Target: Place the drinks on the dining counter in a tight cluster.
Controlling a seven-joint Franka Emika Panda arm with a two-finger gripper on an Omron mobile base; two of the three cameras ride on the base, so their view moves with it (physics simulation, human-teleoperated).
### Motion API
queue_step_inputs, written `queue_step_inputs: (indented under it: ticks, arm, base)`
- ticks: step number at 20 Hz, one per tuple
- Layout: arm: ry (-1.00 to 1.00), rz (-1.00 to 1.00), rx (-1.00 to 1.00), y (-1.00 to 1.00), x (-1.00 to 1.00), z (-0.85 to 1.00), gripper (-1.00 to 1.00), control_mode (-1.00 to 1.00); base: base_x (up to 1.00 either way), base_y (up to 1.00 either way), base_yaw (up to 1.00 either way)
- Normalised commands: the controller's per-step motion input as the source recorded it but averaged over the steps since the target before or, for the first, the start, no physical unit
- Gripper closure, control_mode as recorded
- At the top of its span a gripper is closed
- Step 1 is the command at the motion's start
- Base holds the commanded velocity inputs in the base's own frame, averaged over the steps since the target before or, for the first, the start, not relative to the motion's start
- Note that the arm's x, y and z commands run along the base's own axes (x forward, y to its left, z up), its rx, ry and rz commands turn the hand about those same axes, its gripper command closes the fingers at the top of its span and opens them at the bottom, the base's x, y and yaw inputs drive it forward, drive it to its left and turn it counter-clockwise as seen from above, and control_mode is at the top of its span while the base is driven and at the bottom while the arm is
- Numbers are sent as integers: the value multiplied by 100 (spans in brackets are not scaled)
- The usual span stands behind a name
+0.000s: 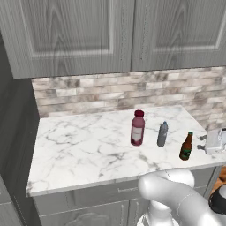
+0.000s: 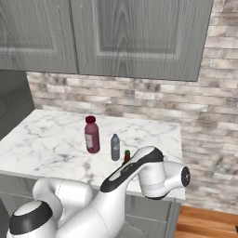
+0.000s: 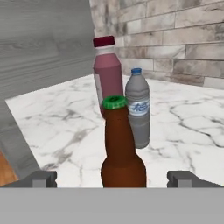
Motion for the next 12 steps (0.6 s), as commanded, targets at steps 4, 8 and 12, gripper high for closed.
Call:
queue_step_inputs:
  ticks: [4, 8, 12]
  arm:
    - [0, 0, 0, 14, 0, 0, -100, -100]
    - [0, 0, 0, 9, 3, -2, -100, -100]
    - [0, 0, 0, 4, 12, -2, -100, -100]
  base:
    - [0, 0, 0]
    - [0, 0, 0]
    - [0, 0, 0]
